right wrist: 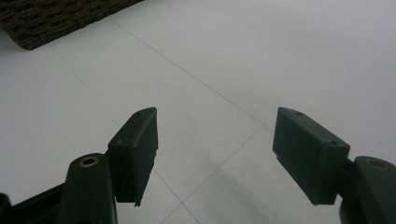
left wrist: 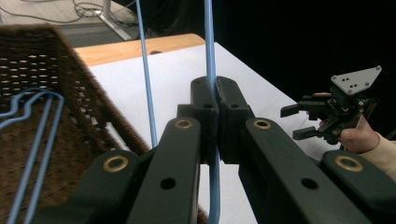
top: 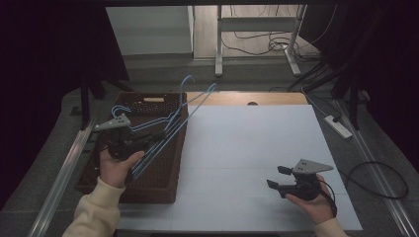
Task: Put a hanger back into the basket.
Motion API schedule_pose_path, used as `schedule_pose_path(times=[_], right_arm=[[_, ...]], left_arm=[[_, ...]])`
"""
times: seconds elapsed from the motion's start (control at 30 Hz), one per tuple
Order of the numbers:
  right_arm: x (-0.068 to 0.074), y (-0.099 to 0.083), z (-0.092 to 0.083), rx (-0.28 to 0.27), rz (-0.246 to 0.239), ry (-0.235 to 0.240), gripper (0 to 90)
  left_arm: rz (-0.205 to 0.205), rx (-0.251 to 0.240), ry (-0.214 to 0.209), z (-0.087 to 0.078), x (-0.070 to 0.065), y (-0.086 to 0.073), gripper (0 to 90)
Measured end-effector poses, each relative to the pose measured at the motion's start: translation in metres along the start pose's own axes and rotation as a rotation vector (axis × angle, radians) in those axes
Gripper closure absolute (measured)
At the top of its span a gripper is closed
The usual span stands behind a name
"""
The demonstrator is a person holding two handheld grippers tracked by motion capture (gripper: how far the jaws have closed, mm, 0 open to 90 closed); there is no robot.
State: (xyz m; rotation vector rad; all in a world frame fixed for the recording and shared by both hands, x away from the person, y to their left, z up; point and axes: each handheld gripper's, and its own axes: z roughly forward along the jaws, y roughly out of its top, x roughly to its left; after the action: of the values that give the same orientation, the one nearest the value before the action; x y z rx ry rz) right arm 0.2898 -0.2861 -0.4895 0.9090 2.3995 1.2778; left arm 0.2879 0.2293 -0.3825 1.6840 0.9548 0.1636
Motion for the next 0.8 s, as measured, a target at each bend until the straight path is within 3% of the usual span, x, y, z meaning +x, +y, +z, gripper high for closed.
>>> schedule_pose_path(times=[0.47,0.8], right_arm=[[0.001,0.0,0.002,0.015,-0.006,-0.005,31.7],[0.002,-0.001,0.002,0.013,-0.01,0.002,31.1]], left_arm=[[-0.046,0.001,0.053,-0.031,0.044,-0.016,87.3],[-0.083,0.006,0.087,-0.045,0.061,-0.032,87.2]])
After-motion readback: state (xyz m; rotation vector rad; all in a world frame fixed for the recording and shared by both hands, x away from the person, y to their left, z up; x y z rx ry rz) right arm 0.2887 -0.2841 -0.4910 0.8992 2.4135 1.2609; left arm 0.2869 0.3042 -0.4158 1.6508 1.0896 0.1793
